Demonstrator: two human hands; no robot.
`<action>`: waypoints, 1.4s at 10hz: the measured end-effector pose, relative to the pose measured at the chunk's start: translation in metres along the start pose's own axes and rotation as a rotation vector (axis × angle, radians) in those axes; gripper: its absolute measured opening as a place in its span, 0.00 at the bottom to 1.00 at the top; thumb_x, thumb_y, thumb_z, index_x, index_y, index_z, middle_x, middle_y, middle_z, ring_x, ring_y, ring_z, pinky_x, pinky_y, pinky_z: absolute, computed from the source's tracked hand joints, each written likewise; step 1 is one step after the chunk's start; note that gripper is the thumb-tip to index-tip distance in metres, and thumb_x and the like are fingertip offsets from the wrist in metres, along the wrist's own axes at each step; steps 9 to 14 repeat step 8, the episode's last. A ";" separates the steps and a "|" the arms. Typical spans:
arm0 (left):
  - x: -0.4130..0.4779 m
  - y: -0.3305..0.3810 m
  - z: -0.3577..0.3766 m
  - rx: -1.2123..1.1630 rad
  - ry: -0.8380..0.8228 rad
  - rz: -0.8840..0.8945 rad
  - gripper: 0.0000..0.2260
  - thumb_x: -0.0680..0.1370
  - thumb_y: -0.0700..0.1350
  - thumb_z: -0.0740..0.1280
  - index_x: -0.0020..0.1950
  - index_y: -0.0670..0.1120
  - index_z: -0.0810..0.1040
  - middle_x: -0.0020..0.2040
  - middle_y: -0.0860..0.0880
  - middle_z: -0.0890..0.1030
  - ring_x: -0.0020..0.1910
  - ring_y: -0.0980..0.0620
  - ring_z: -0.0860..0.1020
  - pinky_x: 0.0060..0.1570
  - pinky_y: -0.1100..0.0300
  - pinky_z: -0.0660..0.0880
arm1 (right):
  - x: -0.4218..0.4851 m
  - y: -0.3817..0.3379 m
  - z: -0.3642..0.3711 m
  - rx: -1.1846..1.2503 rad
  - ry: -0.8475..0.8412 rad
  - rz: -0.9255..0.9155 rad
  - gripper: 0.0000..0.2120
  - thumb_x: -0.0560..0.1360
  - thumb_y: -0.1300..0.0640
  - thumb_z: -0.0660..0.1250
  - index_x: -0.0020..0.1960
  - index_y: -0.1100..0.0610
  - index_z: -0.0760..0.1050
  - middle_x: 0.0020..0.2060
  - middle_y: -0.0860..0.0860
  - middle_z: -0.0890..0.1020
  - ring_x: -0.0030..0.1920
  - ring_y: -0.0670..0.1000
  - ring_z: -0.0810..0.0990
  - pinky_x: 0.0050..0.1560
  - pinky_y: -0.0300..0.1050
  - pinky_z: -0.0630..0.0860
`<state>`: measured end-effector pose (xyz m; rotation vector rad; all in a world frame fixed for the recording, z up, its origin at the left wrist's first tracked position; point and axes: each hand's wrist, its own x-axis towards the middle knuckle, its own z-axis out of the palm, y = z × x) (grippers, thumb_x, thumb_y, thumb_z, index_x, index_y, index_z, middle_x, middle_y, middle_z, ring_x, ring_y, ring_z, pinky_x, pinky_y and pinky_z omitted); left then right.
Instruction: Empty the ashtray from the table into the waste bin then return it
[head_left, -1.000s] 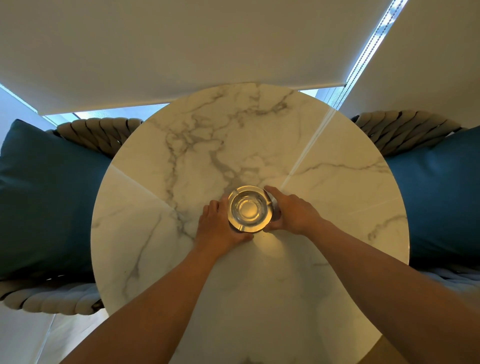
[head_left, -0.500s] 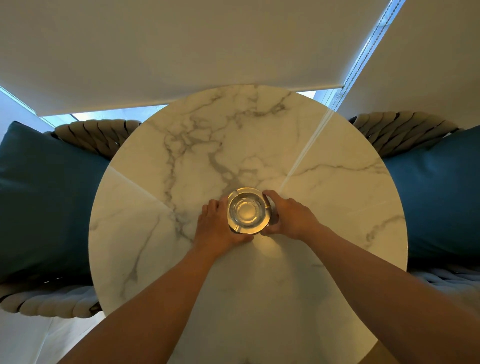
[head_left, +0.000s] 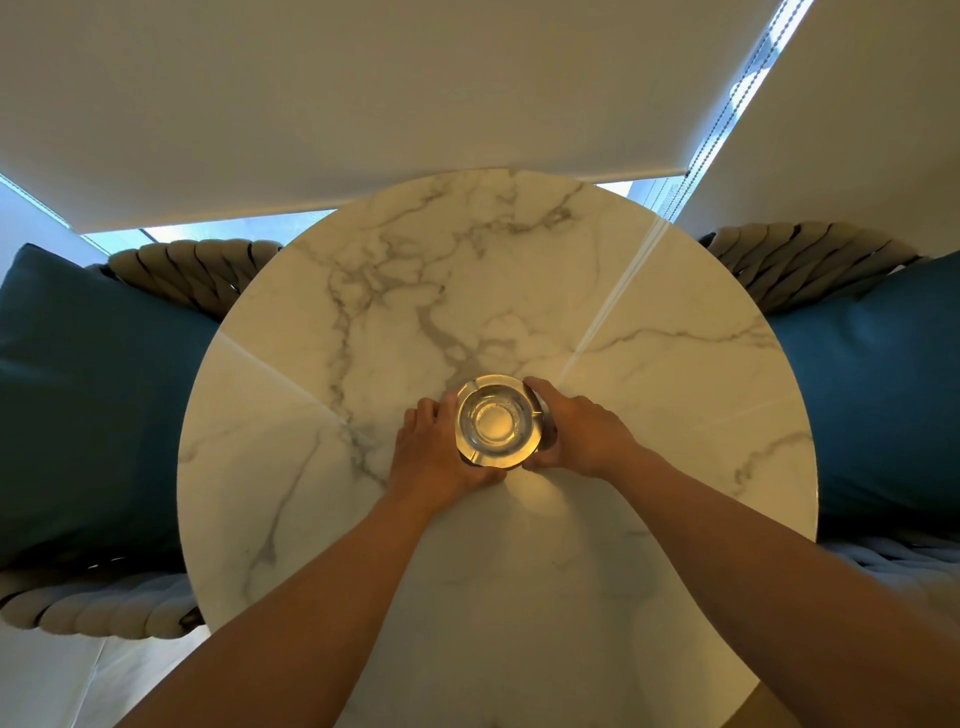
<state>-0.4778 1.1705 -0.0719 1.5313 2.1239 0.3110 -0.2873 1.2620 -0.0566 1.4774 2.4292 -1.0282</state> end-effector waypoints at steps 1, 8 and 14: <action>0.000 0.000 0.000 -0.010 0.012 -0.001 0.50 0.53 0.71 0.70 0.70 0.49 0.65 0.56 0.47 0.71 0.55 0.44 0.70 0.53 0.52 0.70 | 0.002 0.001 -0.004 -0.004 -0.016 -0.009 0.48 0.62 0.41 0.78 0.75 0.43 0.57 0.49 0.51 0.83 0.51 0.57 0.81 0.50 0.54 0.80; -0.002 0.005 -0.006 -0.047 0.017 -0.069 0.53 0.52 0.67 0.74 0.73 0.56 0.58 0.58 0.50 0.71 0.58 0.45 0.70 0.57 0.50 0.71 | 0.003 0.008 -0.002 -0.007 -0.033 0.013 0.56 0.61 0.45 0.79 0.78 0.43 0.48 0.43 0.47 0.84 0.47 0.54 0.82 0.46 0.49 0.78; -0.002 0.005 -0.006 -0.047 0.017 -0.069 0.53 0.52 0.67 0.74 0.73 0.56 0.58 0.58 0.50 0.71 0.58 0.45 0.70 0.57 0.50 0.71 | 0.003 0.008 -0.002 -0.007 -0.033 0.013 0.56 0.61 0.45 0.79 0.78 0.43 0.48 0.43 0.47 0.84 0.47 0.54 0.82 0.46 0.49 0.78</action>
